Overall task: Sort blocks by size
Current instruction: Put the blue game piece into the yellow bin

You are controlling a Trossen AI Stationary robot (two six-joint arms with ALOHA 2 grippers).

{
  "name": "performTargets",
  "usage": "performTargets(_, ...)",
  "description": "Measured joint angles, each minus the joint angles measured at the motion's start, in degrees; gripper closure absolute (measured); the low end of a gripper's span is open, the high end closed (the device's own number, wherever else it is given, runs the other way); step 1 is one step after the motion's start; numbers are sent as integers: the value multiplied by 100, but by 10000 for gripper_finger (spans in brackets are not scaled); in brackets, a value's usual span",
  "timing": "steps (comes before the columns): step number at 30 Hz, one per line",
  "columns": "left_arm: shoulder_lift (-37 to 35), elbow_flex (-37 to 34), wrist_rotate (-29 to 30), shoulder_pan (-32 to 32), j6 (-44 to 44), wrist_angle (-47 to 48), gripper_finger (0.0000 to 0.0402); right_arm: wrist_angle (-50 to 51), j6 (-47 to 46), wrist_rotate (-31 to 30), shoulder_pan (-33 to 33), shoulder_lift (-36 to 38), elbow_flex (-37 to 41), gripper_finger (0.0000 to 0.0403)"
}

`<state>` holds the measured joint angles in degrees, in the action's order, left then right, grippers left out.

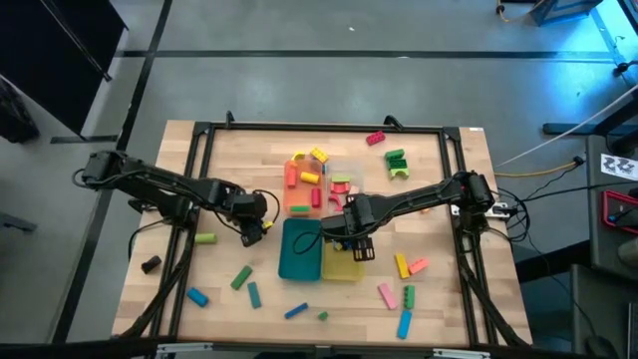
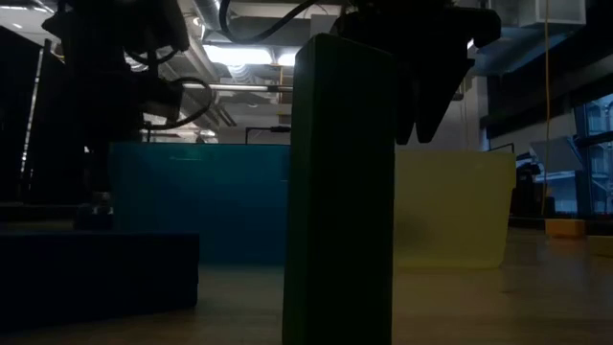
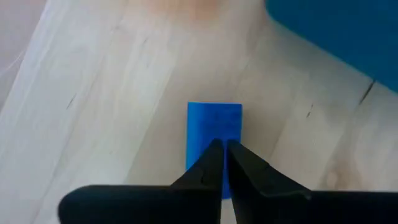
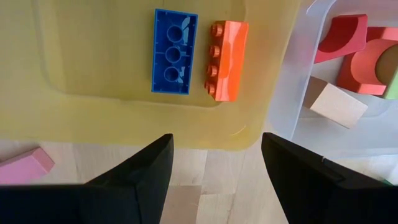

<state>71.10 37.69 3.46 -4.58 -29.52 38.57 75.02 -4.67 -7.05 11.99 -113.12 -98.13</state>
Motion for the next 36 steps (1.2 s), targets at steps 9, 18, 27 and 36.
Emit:
performTargets(9,-52,2,-578,100,34,464,325,-6,0,-1,0,0,0,157)
performTargets(18,-52,-47,-176,78,597,338,204,27,0,-1,2,0,0,157)
performTargets(27,-52,-645,-153,50,599,-265,171,562,-352,-421,7,414,0,157)
performTargets(36,-60,-1021,121,46,1134,-763,177,657,-937,-1326,9,1607,147,157)
